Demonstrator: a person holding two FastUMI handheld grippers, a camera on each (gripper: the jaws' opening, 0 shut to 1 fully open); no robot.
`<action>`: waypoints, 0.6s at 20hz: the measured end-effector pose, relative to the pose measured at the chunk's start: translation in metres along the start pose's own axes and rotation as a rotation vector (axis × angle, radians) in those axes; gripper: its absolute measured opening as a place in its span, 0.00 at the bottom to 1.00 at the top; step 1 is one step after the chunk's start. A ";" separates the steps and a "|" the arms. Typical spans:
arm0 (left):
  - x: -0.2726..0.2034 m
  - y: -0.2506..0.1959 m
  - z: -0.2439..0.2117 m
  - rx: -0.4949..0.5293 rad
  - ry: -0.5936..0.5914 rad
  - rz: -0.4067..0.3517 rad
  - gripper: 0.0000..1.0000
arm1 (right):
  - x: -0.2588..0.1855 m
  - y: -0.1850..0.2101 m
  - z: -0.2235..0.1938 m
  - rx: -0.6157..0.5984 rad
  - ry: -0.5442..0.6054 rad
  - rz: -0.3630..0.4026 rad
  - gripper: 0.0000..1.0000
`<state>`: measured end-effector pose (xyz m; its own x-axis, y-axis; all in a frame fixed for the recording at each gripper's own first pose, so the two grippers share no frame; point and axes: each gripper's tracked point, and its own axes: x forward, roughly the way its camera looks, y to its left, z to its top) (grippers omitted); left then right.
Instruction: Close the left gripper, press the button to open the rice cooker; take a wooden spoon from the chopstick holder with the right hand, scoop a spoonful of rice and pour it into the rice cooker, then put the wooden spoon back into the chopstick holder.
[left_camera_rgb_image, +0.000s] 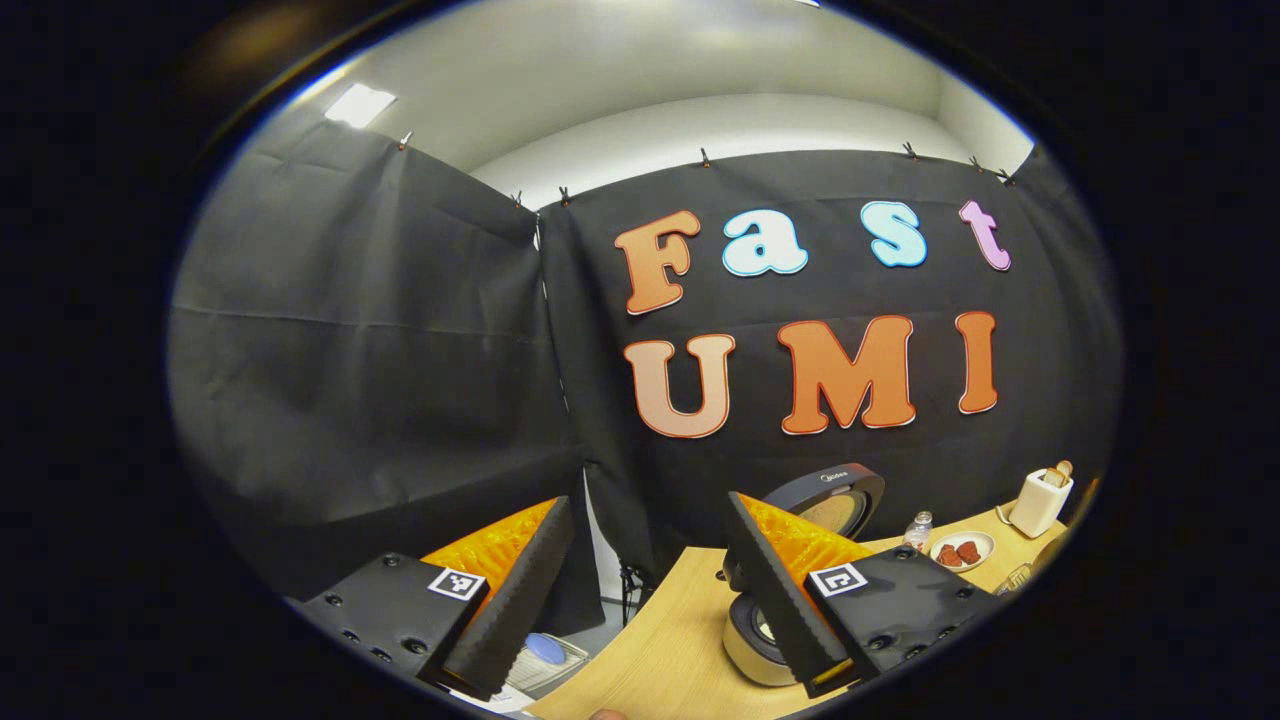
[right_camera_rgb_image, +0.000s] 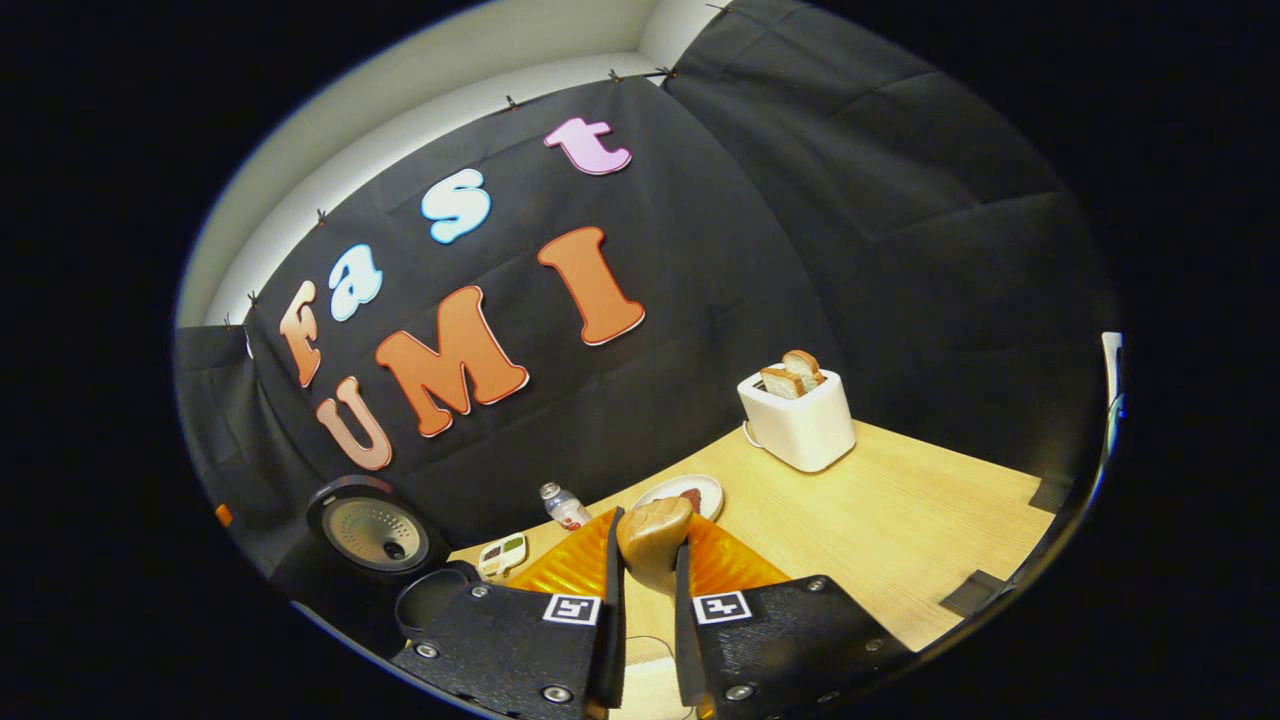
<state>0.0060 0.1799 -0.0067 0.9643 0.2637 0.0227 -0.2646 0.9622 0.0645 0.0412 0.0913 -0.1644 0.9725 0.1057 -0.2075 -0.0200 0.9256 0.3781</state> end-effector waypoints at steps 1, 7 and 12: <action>0.003 0.001 -0.001 -0.002 0.002 -0.007 1.00 | -0.005 0.010 -0.004 -0.005 0.000 0.009 0.20; 0.011 0.014 -0.008 0.008 0.012 -0.025 1.00 | -0.008 0.047 -0.056 -0.043 0.057 0.048 0.16; 0.014 0.023 -0.020 0.030 0.035 -0.020 1.00 | -0.003 0.059 -0.102 -0.091 0.128 0.067 0.14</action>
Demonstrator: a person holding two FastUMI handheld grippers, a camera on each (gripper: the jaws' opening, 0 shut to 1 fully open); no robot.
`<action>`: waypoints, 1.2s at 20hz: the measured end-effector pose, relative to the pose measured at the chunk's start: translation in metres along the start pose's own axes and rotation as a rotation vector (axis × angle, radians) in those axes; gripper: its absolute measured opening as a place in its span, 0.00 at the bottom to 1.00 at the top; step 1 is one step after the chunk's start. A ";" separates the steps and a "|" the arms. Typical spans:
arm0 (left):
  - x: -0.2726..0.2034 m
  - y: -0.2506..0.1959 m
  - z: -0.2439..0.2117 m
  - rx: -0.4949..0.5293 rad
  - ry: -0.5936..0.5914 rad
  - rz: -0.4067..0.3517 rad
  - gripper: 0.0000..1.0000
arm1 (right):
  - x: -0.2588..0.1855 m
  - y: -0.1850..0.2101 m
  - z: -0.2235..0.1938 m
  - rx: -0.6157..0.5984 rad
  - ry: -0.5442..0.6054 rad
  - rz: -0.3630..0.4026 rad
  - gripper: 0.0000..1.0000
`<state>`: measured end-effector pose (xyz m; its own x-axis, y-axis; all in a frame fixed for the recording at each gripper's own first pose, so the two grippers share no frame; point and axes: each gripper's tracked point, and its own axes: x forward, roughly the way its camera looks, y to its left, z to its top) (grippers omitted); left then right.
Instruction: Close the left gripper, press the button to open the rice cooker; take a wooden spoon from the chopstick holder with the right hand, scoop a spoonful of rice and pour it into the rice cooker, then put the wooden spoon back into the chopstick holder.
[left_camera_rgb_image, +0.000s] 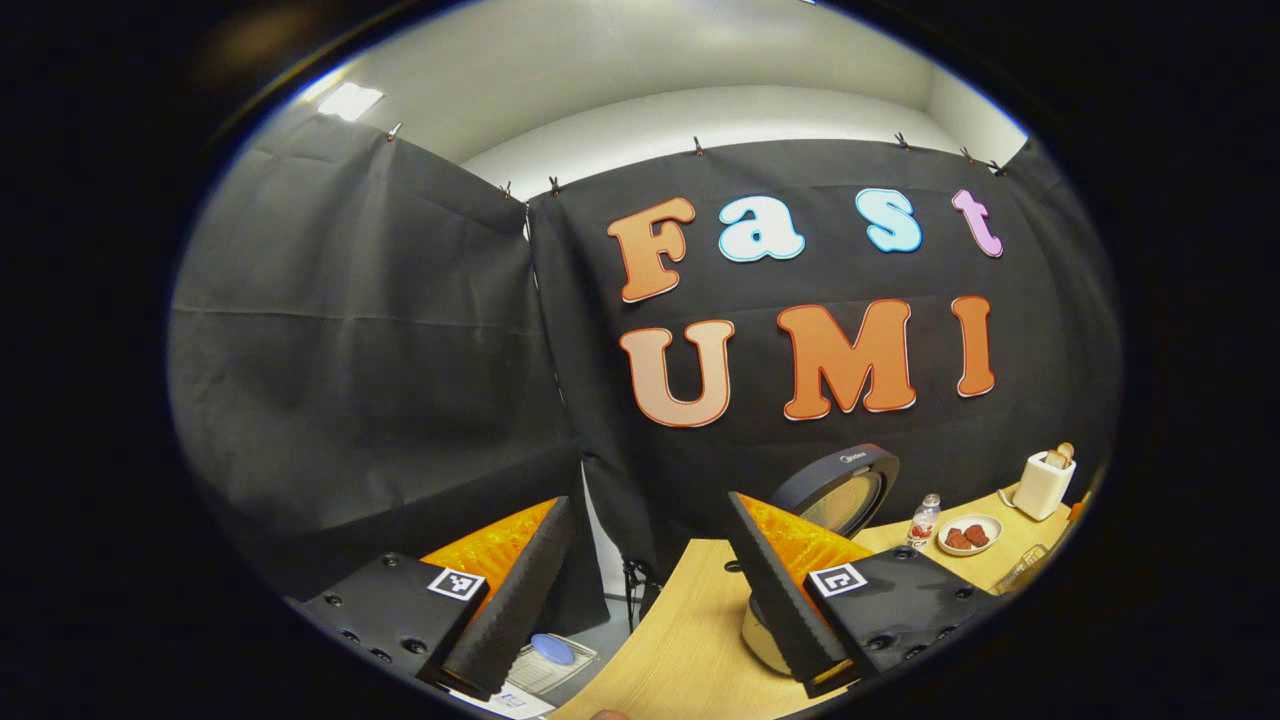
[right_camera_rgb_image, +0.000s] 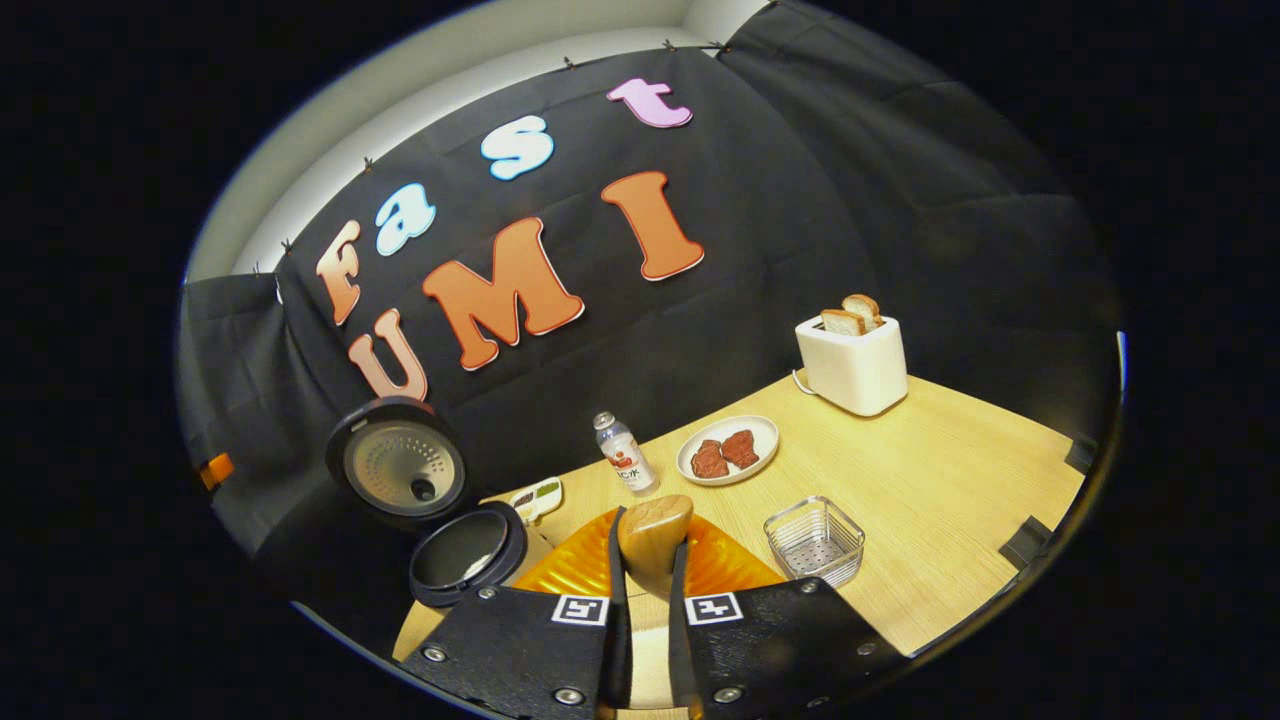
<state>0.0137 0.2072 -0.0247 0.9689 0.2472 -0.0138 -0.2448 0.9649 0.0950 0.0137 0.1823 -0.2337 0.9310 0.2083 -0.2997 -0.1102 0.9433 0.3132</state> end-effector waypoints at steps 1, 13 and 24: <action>0.000 0.001 -0.004 0.002 0.007 0.000 0.97 | 0.002 -0.001 -0.009 -0.023 0.010 -0.010 0.14; 0.004 0.007 -0.027 0.003 0.058 -0.001 0.97 | -0.004 -0.004 -0.081 -0.311 0.074 -0.054 0.14; 0.002 0.016 -0.053 -0.013 0.117 0.000 1.00 | -0.006 0.022 -0.099 0.160 0.121 0.011 0.14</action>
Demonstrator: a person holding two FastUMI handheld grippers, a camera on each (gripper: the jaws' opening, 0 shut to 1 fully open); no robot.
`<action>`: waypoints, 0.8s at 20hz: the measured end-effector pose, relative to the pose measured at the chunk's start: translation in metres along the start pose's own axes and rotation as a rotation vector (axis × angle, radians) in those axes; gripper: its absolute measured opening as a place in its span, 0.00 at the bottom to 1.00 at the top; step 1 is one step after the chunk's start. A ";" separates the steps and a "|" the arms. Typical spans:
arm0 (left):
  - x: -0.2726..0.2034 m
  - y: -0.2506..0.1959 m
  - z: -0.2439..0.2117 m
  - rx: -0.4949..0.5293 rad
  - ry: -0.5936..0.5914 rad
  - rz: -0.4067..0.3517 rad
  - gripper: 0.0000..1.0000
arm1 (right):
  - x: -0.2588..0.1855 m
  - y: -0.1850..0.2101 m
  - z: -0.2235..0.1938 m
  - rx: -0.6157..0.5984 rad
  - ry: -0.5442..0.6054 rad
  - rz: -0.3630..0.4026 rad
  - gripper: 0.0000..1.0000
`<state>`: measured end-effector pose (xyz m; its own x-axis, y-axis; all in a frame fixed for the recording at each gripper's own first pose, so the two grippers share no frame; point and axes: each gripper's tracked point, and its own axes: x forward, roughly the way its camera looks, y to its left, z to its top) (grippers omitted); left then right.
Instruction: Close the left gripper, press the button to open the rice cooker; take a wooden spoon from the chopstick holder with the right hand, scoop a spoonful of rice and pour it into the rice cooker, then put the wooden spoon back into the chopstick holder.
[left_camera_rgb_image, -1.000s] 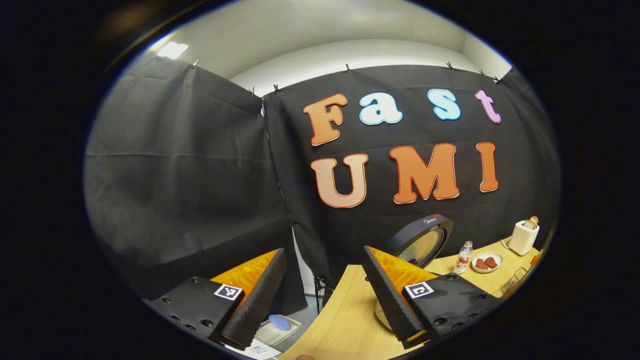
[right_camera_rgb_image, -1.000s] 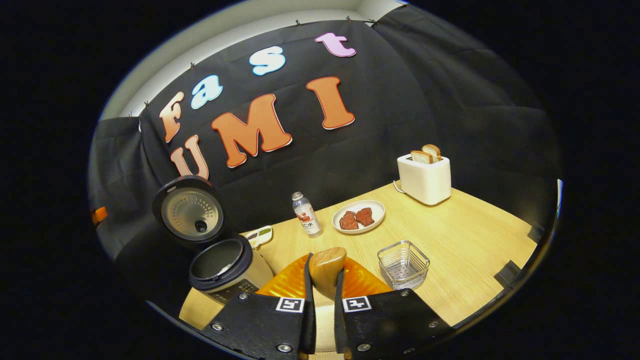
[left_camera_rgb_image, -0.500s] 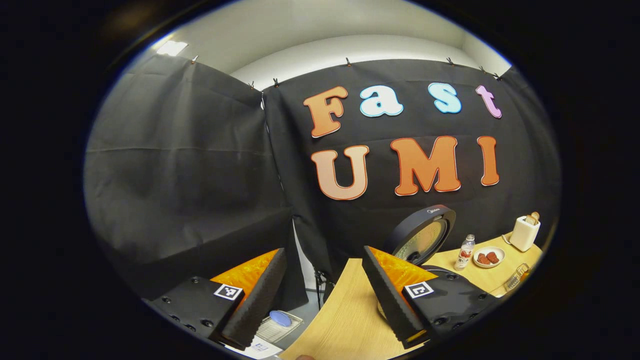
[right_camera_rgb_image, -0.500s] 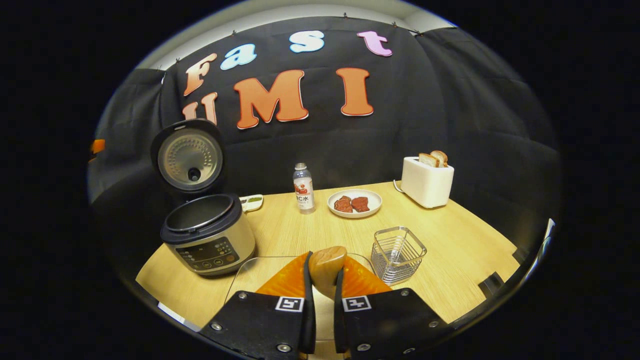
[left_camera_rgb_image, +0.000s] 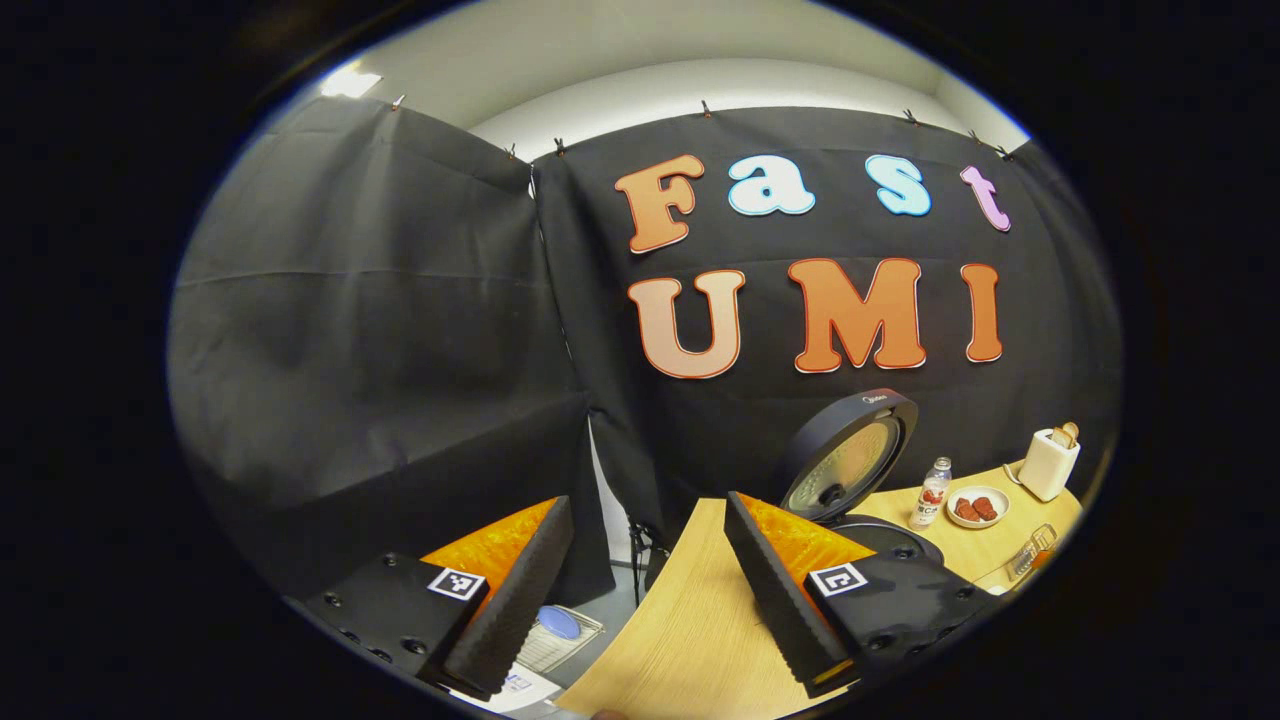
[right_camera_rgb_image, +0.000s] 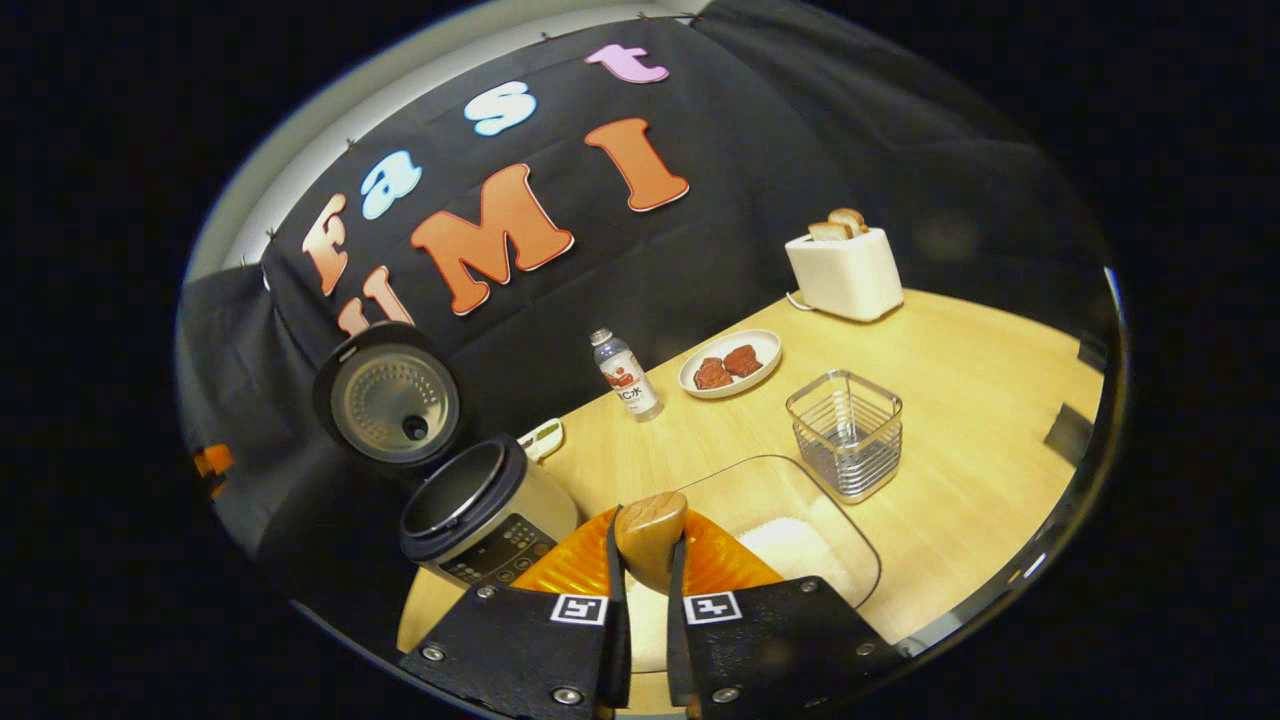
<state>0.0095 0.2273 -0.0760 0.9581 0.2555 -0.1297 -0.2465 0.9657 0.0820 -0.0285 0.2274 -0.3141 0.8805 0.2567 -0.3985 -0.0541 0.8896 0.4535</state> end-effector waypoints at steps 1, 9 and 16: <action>0.000 0.000 0.000 0.002 0.001 0.001 1.00 | 0.003 0.003 -0.003 0.038 0.006 0.017 0.14; -0.007 -0.008 0.011 -0.007 -0.028 -0.020 1.00 | 0.030 -0.008 -0.004 0.390 0.057 0.055 0.14; -0.012 -0.010 0.012 -0.015 -0.030 -0.021 0.98 | 0.026 -0.032 0.011 0.679 0.054 0.070 0.13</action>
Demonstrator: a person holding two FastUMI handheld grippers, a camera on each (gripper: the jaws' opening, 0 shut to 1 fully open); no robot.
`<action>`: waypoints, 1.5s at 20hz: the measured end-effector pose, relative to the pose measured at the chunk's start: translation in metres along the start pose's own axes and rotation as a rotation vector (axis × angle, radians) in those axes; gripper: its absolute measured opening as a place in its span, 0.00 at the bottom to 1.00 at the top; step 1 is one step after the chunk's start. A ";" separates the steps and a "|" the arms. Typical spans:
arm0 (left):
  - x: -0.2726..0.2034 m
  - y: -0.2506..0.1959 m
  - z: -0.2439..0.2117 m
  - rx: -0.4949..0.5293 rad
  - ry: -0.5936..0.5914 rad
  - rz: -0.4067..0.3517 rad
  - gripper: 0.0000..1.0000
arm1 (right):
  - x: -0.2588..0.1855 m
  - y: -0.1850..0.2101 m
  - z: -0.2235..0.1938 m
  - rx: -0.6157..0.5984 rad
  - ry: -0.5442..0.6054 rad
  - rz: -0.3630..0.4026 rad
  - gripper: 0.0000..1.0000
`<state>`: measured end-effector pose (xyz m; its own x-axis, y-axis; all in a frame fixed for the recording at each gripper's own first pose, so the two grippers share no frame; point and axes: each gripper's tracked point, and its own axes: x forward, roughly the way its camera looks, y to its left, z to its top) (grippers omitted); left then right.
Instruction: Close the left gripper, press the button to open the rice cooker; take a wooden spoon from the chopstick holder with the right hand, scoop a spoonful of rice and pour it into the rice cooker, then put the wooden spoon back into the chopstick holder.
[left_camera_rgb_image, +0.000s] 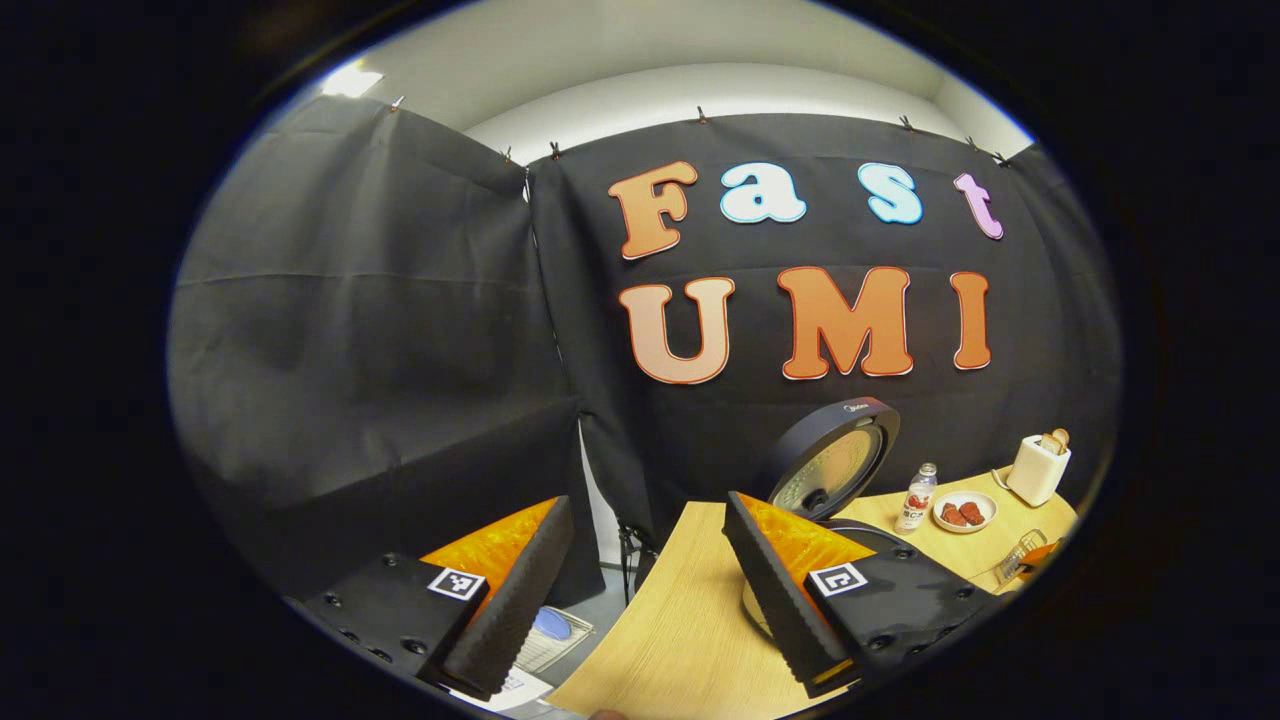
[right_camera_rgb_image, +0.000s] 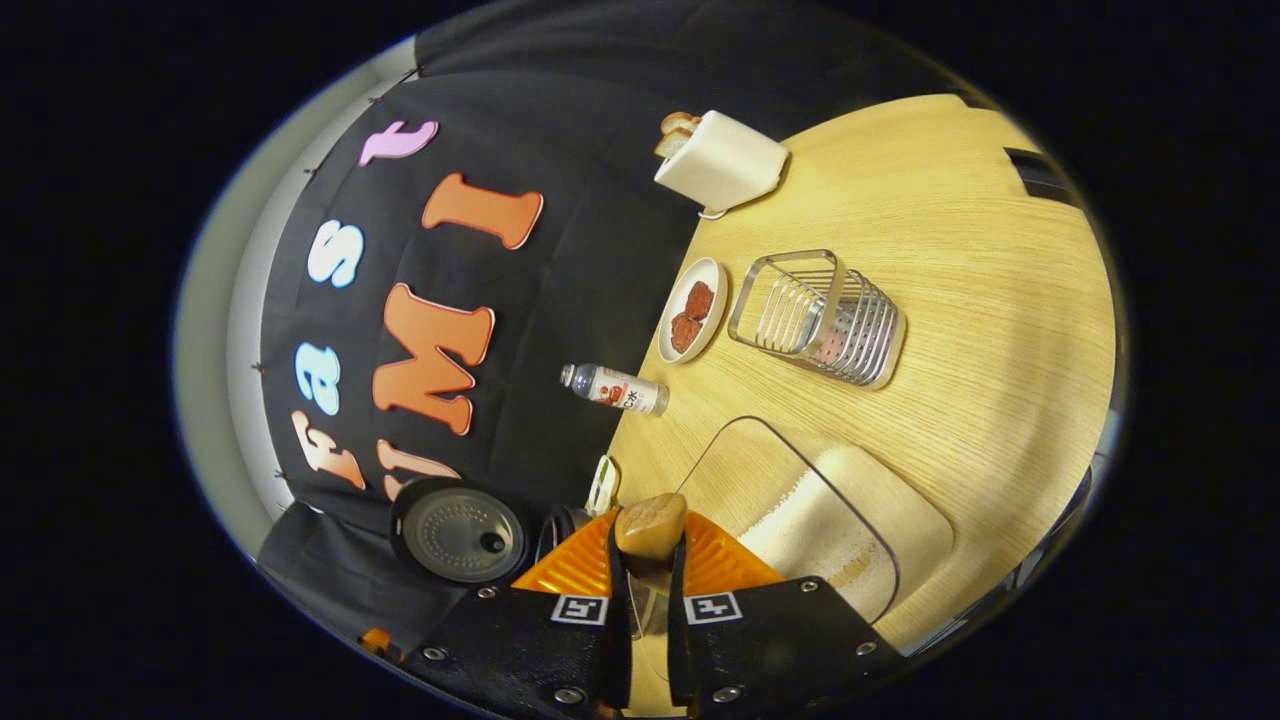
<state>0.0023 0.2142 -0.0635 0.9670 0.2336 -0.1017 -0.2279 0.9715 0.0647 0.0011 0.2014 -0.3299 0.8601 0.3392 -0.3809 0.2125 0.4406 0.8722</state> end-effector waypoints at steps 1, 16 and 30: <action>0.000 0.001 0.004 -0.001 -0.008 0.002 0.96 | -0.004 -0.001 0.006 0.035 -0.009 0.001 0.13; -0.010 -0.008 0.015 -0.031 -0.038 -0.022 1.00 | -0.035 0.041 0.061 0.215 -0.073 0.040 0.13; -0.011 -0.004 0.012 -0.045 -0.035 -0.037 0.98 | -0.021 0.136 0.050 0.266 -0.033 0.125 0.13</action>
<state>-0.0063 0.2074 -0.0508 0.9781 0.1967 -0.0687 -0.1959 0.9805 0.0171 0.0353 0.2127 -0.1877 0.9012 0.3476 -0.2589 0.2140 0.1627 0.9632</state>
